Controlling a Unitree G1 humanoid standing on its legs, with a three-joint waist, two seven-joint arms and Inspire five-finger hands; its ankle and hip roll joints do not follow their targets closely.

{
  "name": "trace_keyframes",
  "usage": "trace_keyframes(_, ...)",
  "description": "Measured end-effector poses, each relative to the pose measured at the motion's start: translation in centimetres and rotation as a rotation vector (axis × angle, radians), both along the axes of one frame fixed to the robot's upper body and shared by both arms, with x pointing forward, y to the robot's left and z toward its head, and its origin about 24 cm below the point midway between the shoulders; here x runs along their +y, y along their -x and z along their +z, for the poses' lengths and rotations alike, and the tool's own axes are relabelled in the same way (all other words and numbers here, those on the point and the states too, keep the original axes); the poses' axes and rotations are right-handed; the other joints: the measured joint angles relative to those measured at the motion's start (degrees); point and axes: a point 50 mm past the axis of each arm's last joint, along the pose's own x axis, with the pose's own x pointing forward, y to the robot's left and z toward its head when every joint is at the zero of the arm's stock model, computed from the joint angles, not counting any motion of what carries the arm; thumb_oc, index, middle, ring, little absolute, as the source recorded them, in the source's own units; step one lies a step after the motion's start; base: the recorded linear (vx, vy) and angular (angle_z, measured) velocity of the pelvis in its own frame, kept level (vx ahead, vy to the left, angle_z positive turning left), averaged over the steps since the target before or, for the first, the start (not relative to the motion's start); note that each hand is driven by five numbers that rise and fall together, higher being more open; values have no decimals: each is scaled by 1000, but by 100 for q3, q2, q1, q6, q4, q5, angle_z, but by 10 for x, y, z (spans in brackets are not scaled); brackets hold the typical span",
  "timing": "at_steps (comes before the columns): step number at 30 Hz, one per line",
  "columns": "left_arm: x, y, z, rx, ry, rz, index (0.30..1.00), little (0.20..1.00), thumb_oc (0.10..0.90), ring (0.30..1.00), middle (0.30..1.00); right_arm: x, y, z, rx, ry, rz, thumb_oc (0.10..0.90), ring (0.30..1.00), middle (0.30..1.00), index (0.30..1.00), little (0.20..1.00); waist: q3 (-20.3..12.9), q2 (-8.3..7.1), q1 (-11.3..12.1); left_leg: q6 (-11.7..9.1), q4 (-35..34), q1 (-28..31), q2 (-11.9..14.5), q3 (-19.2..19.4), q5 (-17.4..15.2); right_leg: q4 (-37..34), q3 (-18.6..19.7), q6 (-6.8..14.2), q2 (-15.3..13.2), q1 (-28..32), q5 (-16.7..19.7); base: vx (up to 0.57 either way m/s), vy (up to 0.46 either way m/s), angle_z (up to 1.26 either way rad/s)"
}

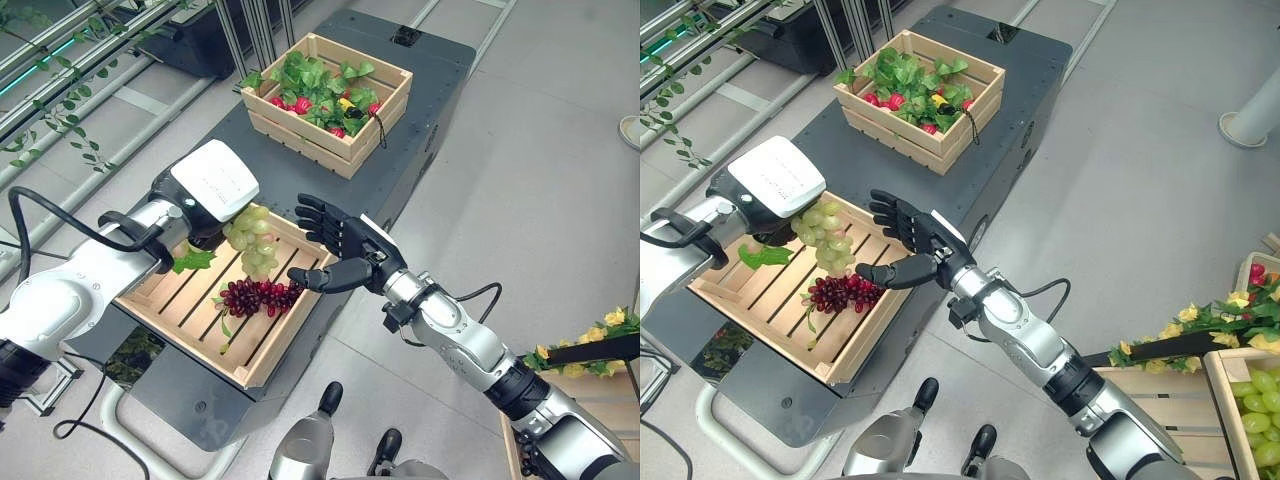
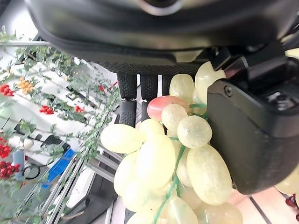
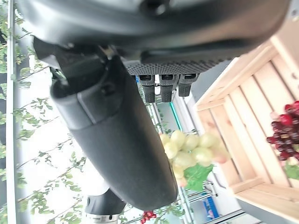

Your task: Pick up the fruits from the basket on one side to the basket on the other side

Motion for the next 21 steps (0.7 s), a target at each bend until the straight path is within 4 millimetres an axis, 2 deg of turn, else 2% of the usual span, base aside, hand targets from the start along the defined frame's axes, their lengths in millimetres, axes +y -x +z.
trace_keyframes(21, -27, 12, 2, -7, 62, -171, 300, 300, 400, 300, 300, 1, -2, 1, 9, -7, -51, 800, 900, 900, 900, 900, -8, 14, 8, 0, 0, -1, -44, -17, 0, -77, -13, 14, -21, 50, 9, -3, -2, 1)
